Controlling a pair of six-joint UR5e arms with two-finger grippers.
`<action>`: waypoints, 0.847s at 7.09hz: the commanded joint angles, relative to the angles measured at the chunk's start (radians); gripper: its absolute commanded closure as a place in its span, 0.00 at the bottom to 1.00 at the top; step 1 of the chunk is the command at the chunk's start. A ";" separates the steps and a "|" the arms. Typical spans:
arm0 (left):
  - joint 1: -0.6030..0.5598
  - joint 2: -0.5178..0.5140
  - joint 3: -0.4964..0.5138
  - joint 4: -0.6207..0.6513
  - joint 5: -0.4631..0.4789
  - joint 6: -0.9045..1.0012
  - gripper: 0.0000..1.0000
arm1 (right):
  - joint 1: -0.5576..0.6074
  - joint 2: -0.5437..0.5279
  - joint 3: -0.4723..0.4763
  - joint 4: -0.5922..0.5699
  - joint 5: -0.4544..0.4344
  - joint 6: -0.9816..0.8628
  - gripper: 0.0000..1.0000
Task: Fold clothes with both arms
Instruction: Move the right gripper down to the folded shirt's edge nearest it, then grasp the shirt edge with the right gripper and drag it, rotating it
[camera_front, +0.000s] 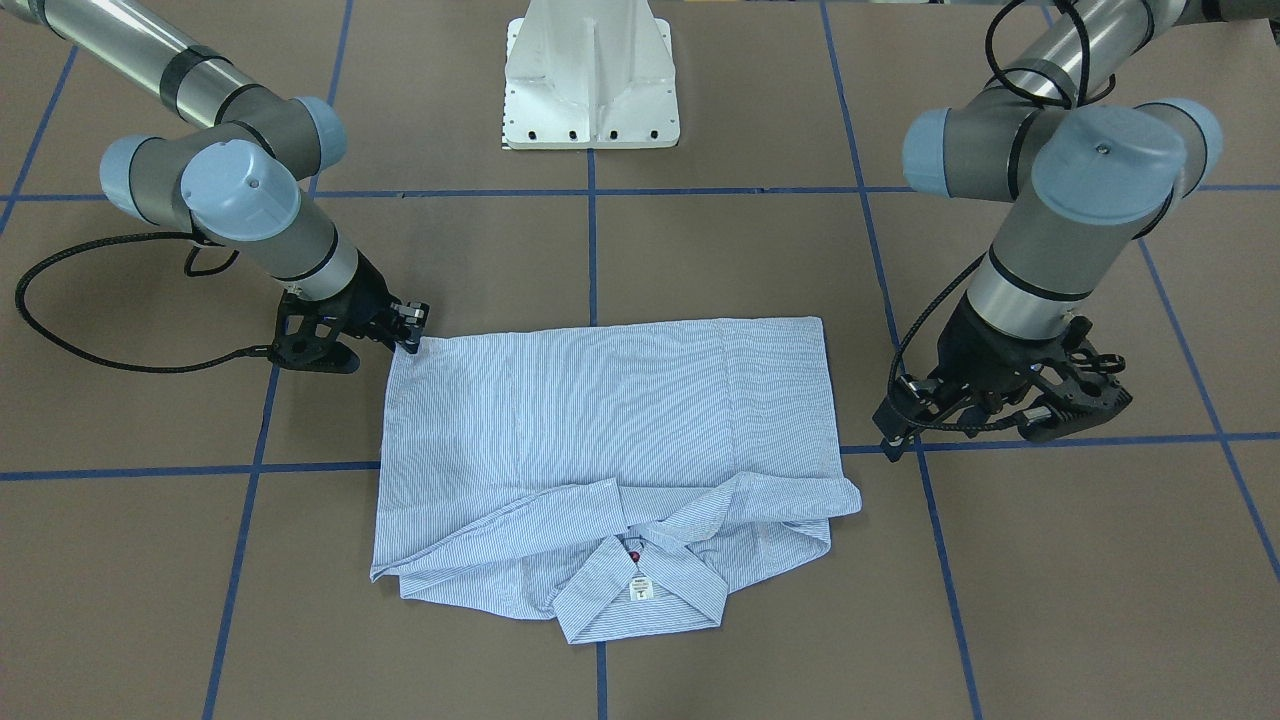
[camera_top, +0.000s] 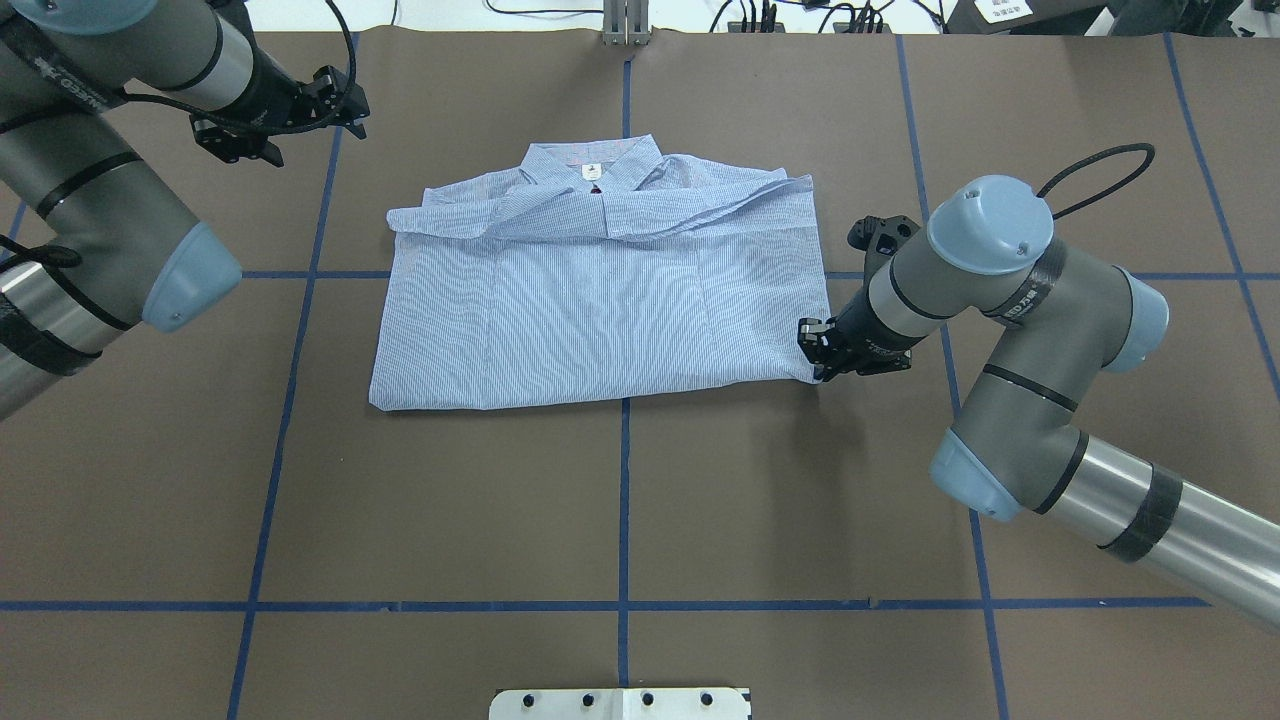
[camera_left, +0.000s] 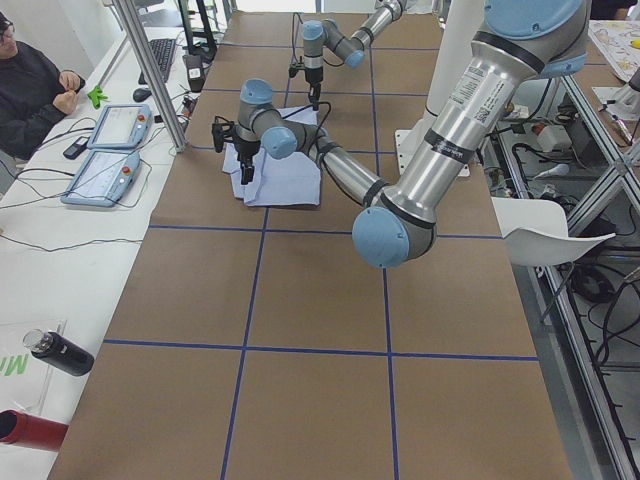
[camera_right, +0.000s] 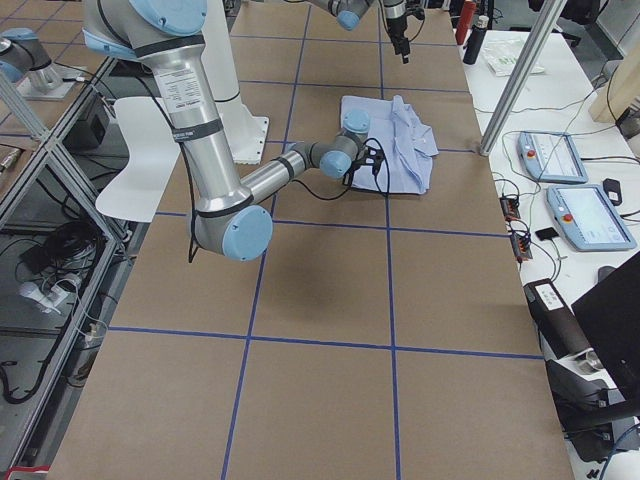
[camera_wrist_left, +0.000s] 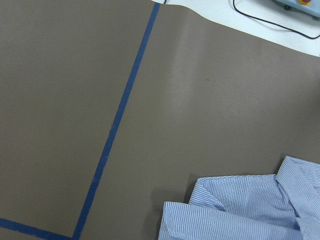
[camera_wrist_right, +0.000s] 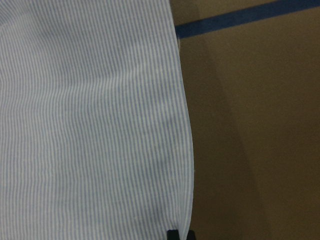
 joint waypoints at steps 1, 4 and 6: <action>0.001 -0.001 -0.024 0.033 0.000 0.000 0.02 | 0.006 -0.003 0.031 -0.045 0.013 -0.002 1.00; 0.004 -0.010 -0.043 0.047 0.000 -0.001 0.02 | 0.005 -0.226 0.323 -0.137 0.081 -0.002 1.00; 0.005 -0.010 -0.052 0.047 0.000 -0.002 0.02 | -0.026 -0.421 0.484 -0.140 0.209 -0.001 1.00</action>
